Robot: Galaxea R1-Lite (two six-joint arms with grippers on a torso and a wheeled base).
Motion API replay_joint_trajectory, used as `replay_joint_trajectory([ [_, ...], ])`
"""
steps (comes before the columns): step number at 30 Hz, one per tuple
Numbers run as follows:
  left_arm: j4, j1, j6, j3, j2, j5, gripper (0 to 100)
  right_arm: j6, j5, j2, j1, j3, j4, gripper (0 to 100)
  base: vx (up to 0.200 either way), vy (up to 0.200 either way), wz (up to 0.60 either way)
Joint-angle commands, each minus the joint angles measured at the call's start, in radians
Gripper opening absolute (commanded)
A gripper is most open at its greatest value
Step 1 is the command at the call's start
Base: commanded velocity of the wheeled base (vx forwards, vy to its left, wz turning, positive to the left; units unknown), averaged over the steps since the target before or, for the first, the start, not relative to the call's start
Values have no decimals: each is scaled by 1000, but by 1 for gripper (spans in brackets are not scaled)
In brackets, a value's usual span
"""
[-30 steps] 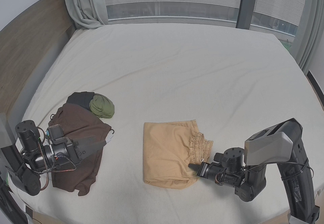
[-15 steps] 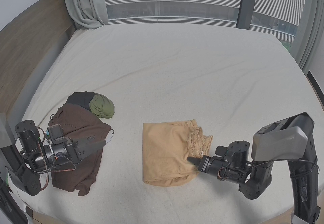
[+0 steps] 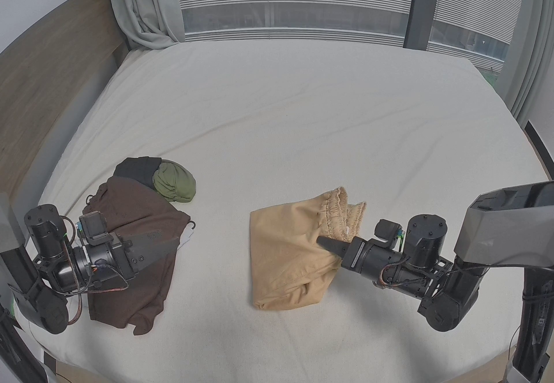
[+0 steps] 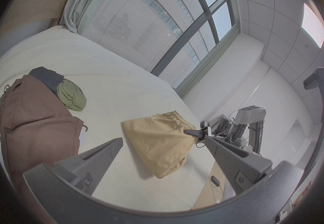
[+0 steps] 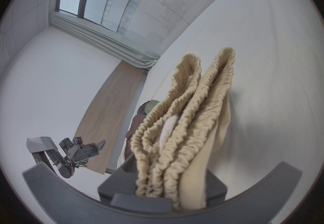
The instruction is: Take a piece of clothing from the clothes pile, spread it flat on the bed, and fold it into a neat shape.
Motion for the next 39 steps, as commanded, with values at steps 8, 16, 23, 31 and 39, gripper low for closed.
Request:
replay_joint_trajectory([
  [8, -1, -9, 0, 7, -2, 0, 100, 0, 15, -126, 24, -14, 1, 0, 0, 0, 0],
  [16, -1, -4, 0, 2, -1, -1, 100, 0, 19, -136, 22, -61, 7, 0, 0, 0, 0],
  [23, -1, -3, 0, 2, -2, -1, 100, 0, 19, -139, 10, -150, 97, 0, 0, 0, 0],
  [31, -1, -3, 0, 2, -1, -3, 100, 0, 19, -153, -4, -268, 215, 0, 0, 0, 0],
  [39, -1, -1, -2, 1, 1, -3, 100, 0, 26, -151, -22, -385, 323, 0, 0, 0, 0],
])
